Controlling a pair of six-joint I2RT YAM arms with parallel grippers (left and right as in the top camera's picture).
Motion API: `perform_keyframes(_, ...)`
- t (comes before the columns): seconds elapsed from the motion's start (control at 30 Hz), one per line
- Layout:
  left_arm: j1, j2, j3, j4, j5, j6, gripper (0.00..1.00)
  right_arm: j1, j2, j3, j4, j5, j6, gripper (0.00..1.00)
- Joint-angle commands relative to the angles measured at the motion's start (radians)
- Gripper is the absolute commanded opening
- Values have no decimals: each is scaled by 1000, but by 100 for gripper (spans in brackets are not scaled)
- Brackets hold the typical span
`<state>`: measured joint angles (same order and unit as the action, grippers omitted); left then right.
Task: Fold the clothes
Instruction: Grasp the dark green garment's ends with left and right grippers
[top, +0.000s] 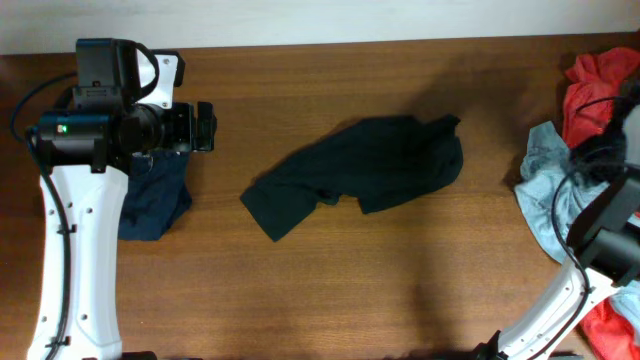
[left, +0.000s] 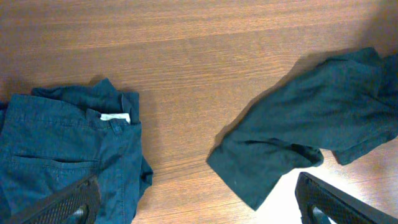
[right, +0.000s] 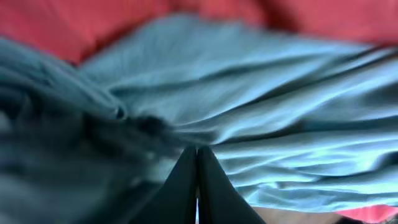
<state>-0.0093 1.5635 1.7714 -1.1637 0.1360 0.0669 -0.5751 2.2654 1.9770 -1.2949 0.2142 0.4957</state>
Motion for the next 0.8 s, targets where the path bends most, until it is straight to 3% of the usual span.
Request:
perform_keyframes(0.0, -4, -2, 16, 6, 18, 16, 99, -16, -115, 134, -29, 18, -51, 4)
perform_keyframes(0.17, -4, -2, 16, 9, 64, 35, 99, -4, -162, 215, -73, -239, -180, 7)
perform_keyframes(0.27, -26, 6, 16, 17, 169, 160, 99, 24, -172, 215, -86, -467, -291, 24)
perform_keyframes(0.37, -85, 37, 16, 28, 173, 214, 99, 68, -171, 214, -115, -591, -356, 37)
perform_keyframes(0.47, -170, 95, 16, 48, 172, 274, 99, 130, -171, 214, -146, -614, -370, 40)
perform_keyframes(0.57, -241, 169, 16, 72, 133, 324, 91, 197, -171, 212, -154, -610, -385, 44)
perform_keyframes(0.67, -280, 245, 16, 67, 40, 312, 77, 262, -171, 209, -172, -610, -389, 44)
perform_keyframes(0.77, -283, 298, 16, 47, 21, 268, 75, 329, -171, 200, -198, -588, -396, 44)
